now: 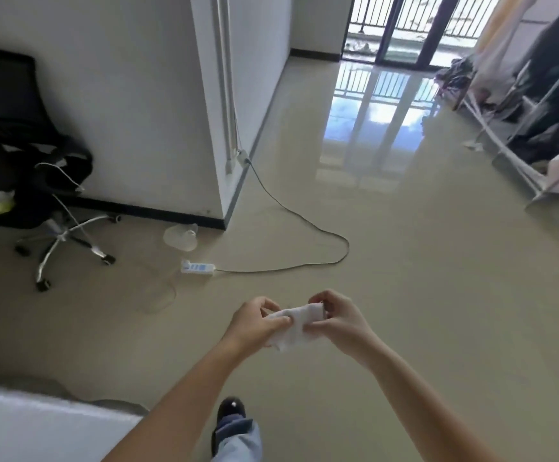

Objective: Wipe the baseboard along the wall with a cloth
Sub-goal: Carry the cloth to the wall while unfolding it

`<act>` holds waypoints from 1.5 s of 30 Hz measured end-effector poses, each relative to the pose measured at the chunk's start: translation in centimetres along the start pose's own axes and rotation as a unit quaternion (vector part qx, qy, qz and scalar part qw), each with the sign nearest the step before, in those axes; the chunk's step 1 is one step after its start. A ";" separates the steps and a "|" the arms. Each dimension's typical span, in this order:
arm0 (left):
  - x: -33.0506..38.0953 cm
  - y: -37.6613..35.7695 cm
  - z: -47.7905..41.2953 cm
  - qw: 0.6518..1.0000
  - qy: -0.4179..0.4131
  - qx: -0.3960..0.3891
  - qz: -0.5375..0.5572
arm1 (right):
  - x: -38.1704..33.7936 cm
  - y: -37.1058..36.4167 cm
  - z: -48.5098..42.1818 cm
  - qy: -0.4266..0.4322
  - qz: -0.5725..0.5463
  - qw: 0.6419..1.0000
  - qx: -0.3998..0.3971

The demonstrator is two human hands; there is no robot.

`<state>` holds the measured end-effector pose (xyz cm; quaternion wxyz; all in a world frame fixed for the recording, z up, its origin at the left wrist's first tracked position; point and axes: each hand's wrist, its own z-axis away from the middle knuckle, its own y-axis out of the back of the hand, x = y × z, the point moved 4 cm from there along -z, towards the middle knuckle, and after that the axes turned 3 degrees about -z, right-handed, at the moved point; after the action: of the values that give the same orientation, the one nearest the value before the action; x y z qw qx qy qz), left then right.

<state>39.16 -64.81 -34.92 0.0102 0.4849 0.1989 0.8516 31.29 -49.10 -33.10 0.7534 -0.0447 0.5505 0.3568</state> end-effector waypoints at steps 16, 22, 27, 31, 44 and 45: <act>14.8 4.0 -30.6 0.955 0.113 -0.116 0.249 | -9.9 6.9 -28.2 0.021 -0.005 0.983 0.184; 18.7 3.3 -41.6 0.978 0.042 -0.097 0.179 | -9.9 11.9 -39.4 -0.102 -0.341 0.934 0.032; 23.5 2.1 -52.0 0.999 0.005 0.015 0.033 | -10.8 17.4 -49.9 -0.121 -0.408 0.903 -0.056; 27.7 1.3 -58.5 0.998 0.041 0.032 0.047 | -11.9 21.9 -57.5 -0.135 -0.400 0.899 -0.114; 30.2 5.1 -76.3 0.970 0.125 0.083 0.191 | -14.2 24.1 -80.1 -0.257 -0.342 0.893 -0.142; 29.9 5.7 -78.1 0.968 0.131 0.091 0.193 | -14.5 23.9 -82.2 -0.263 -0.320 0.898 -0.148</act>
<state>-40.51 -89.41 -43.55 -0.2244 0.3975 0.1783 0.8717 -50.30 -76.27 -44.86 0.9287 -0.2343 0.2294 0.1730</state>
